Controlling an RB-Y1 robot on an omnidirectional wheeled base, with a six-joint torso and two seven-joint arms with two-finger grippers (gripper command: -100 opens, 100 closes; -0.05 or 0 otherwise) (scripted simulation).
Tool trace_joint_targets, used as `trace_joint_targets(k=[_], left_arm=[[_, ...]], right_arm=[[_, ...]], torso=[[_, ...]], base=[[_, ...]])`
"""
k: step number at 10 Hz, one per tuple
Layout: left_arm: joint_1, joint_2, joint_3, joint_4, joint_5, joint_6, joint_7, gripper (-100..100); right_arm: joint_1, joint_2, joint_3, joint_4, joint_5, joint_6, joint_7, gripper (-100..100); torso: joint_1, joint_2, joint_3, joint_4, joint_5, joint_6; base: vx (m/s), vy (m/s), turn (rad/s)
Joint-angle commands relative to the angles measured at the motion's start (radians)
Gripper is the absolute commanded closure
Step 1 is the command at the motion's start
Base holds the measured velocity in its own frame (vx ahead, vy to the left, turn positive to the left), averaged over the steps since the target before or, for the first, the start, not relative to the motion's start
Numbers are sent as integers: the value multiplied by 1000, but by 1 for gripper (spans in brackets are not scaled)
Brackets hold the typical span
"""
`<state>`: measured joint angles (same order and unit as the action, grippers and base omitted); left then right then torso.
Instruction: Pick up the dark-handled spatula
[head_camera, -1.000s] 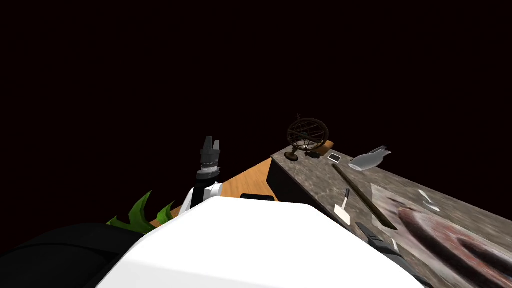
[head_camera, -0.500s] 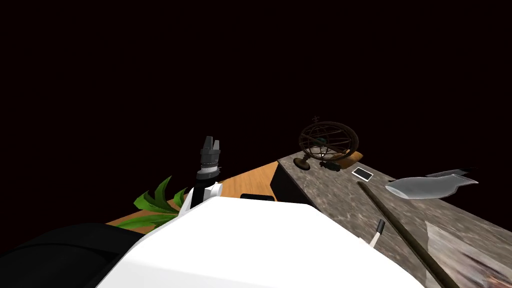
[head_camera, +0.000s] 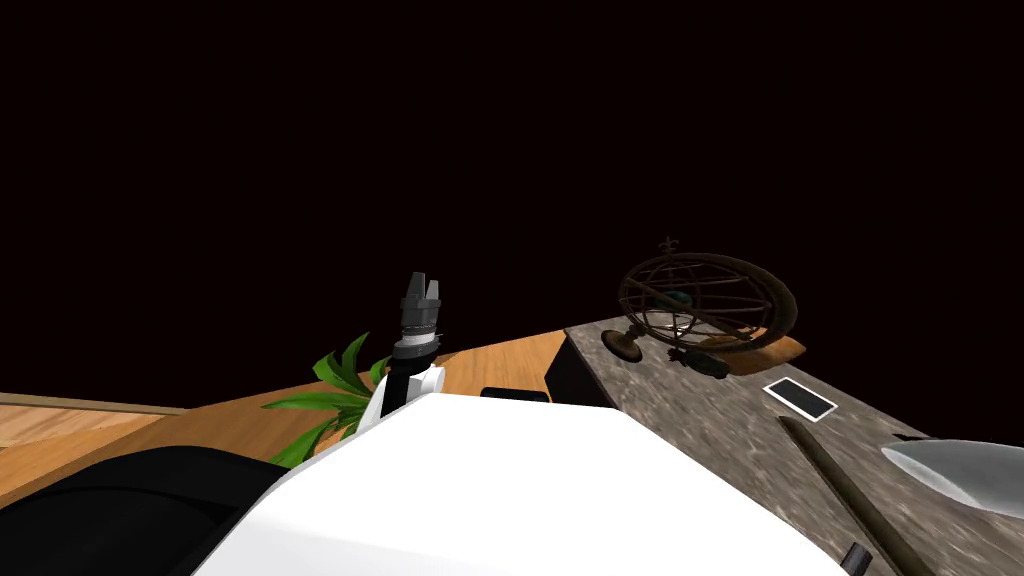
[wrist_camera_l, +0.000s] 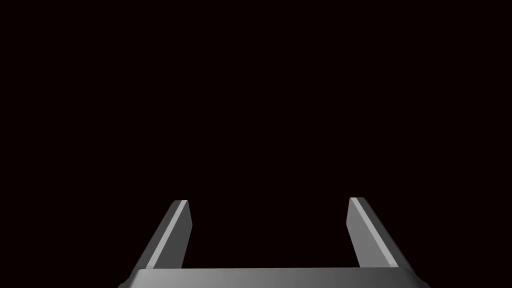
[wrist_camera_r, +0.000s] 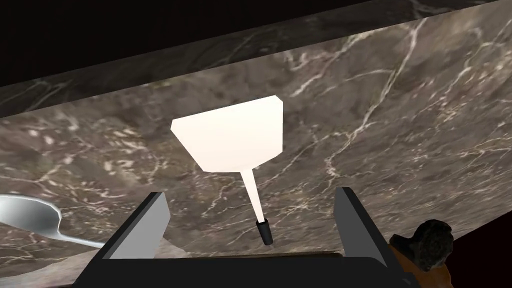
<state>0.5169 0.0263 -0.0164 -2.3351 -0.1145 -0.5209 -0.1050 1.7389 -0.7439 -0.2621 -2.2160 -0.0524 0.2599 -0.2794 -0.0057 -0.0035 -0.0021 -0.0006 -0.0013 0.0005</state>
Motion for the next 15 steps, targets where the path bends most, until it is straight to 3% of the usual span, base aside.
trace_joint_targets(k=[1,6,8,9,10,14,15], left_arm=[[0,0,0,0,0,0,0,0],[0,0,0,0,0,0,0,0],[0,0,0,0,0,0,0,0],[0,0,0,0,0,0,0,0],[0,0,0,0,0,0,0,0],[0,0,0,0,0,0,0,0],[0,0,0,0,0,0,0,0]], right_arm=[[26,-50,23,12,-13,31,-36,-100],[76,-186,89,44,-44,89,-120,-100],[74,-193,89,48,-47,87,-121,-100],[74,-195,90,49,-47,89,-124,0],[43,-186,111,80,-47,82,-114,-100],[-29,-165,159,154,-46,66,-90,-100],[-17,-171,150,140,-48,71,-96,-100]], torso=[[0,0,0,0,0,0],[3,1,1,0,1,1],[3,2,1,1,1,1],[5,2,1,1,1,2],[7,2,1,1,2,2],[8,2,1,1,2,1],[7,2,1,1,1,1]], base=[[40,-89,401],[12,-78,226],[3,-52,96],[1,-7,-3],[7,-9,24],[14,-10,22],[6,-4,5]])
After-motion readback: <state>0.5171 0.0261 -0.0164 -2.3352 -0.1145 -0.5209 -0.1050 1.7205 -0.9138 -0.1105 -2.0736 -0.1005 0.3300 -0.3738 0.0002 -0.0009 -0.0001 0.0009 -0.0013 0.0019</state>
